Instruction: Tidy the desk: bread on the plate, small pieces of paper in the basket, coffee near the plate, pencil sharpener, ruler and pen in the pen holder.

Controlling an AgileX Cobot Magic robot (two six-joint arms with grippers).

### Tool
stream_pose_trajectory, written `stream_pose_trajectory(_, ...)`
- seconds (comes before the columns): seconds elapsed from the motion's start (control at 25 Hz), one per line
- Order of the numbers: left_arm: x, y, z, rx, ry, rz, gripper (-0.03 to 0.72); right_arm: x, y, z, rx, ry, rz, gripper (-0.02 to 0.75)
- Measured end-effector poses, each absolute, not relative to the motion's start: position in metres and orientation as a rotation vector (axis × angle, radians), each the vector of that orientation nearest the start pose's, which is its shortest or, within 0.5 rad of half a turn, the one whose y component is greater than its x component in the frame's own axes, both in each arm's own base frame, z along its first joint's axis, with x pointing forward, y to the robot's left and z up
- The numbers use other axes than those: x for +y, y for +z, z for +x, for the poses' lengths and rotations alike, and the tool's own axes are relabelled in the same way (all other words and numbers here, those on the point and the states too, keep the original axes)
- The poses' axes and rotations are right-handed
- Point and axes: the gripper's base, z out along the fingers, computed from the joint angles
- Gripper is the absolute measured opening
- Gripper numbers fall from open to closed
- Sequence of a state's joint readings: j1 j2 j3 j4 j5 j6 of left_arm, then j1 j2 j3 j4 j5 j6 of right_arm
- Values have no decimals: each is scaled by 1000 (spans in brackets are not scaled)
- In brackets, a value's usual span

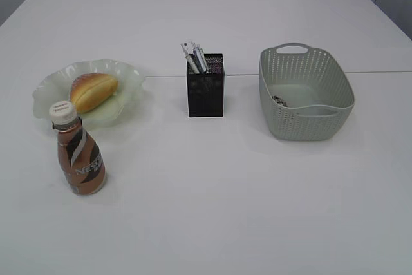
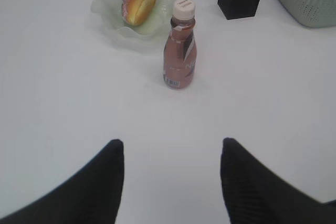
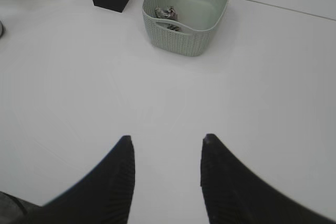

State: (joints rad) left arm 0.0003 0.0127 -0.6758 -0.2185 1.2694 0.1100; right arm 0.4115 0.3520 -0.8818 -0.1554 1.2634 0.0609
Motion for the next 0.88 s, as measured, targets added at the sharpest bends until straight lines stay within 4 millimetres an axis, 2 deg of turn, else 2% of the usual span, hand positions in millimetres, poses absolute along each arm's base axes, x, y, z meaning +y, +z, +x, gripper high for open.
stream_pose_trajectory(0.16,-15,308,-35,2076,-134,160,433,-15,350,-3,2129,97,-340,300)
stream_pose_trajectory(0.32,-10,307,-35,2085,-64,144,433,-18,324,-18,2104,156,-340,299)
stream_pose_trajectory(0.48,-9,295,-28,2133,-53,141,433,-19,297,-27,2096,194,-342,299)
stream_pose_trajectory(0.68,-7,294,-23,2099,-36,132,424,-17,283,-22,2124,190,-349,298)
stream_pose_trajectory(0.88,-7,285,-15,2106,-37,128,422,-13,273,-14,2124,191,-354,297)
